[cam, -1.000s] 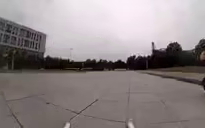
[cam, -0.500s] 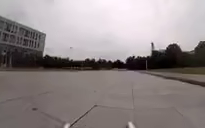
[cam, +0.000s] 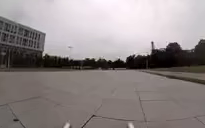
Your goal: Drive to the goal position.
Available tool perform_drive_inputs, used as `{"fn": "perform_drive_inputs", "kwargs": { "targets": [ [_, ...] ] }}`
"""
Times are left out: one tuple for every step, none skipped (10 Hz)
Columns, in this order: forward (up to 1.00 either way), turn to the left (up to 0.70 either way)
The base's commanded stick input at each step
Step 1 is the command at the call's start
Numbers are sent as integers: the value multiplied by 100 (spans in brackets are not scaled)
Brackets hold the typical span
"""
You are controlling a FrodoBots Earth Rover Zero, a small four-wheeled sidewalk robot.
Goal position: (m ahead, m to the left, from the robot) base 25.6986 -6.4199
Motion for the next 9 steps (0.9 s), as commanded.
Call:
{"fn": "perform_drive_inputs", "kwargs": {
  "targets": [
    [85,0],
    [85,0],
    [85,0],
    [85,0],
    [85,0],
    [85,0],
    [85,0],
    [85,0],
    [85,0]
  ]
}}
